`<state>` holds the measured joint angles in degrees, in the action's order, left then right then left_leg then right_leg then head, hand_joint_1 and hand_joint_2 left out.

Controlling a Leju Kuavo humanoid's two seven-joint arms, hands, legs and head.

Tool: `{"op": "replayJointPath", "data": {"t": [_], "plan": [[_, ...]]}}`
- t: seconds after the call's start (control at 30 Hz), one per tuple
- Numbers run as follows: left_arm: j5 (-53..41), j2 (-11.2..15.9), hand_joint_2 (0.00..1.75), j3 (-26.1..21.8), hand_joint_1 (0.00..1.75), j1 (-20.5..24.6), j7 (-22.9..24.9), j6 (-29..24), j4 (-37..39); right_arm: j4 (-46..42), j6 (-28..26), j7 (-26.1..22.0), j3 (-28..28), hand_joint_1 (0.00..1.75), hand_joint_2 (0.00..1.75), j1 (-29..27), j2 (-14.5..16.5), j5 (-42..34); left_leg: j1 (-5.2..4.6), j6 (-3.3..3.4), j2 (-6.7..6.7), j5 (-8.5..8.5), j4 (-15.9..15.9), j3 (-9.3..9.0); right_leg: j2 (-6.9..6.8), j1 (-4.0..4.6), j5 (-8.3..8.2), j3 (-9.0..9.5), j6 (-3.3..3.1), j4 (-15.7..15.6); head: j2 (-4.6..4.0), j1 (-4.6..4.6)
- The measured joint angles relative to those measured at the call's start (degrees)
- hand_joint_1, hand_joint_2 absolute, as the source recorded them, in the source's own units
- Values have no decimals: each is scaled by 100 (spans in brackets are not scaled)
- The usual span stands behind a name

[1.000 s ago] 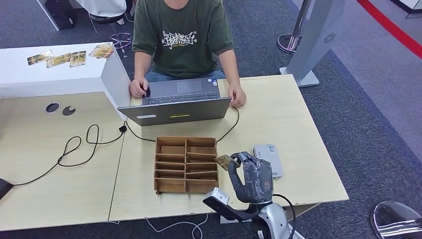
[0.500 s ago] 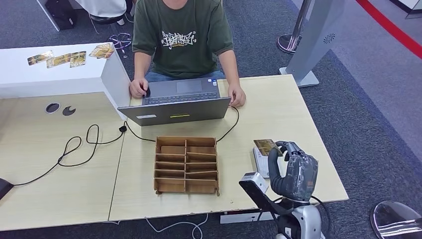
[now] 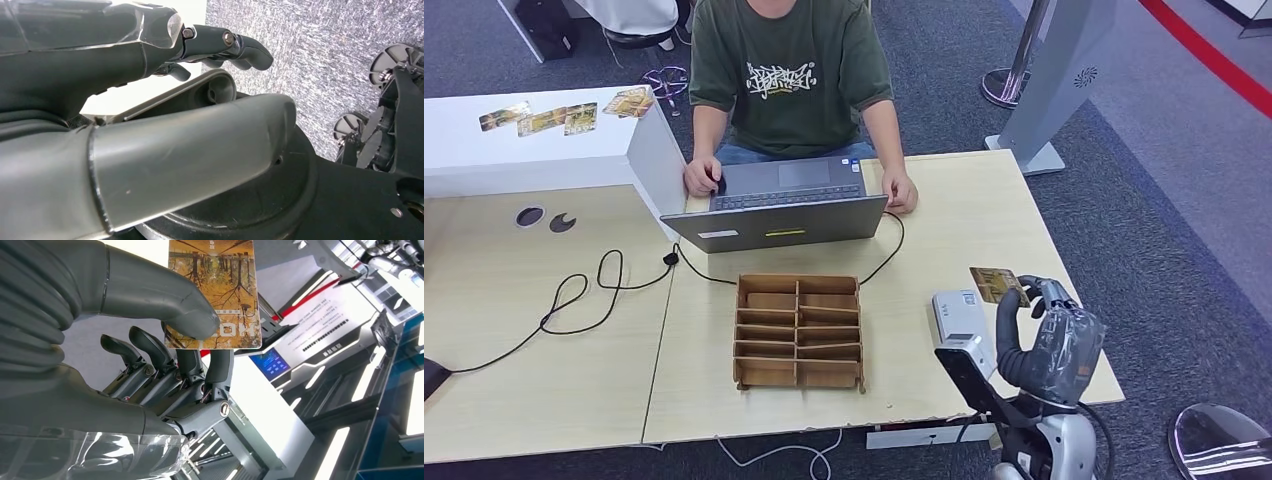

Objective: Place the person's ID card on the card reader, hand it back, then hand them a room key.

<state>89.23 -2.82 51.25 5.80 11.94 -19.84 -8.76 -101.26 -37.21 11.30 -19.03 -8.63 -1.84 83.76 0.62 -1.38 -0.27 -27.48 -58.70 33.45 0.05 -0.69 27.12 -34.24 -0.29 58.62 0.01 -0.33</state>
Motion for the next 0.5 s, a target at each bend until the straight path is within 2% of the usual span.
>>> {"op": "replayJointPath", "data": {"t": [0.23, 0.5], "plan": [[-139, -20, 0, 1, 0, 7, 59, 31, 0, 241, 1, -286, 38, 175, 175, 531, 185, -136, 0, 0, 2, 2, 0, -2, 1, 0, -1, 2, -1, 1, 1, 0], [-279, -52, 0, 2, 0, 19, 81, 56, 0, 805, 1, -238, -99, 175, 175, 1252, 331, 155, 0, -1, 1, 3, 0, -2, 1, 0, -3, 2, -2, 1, 0, 0]]}}
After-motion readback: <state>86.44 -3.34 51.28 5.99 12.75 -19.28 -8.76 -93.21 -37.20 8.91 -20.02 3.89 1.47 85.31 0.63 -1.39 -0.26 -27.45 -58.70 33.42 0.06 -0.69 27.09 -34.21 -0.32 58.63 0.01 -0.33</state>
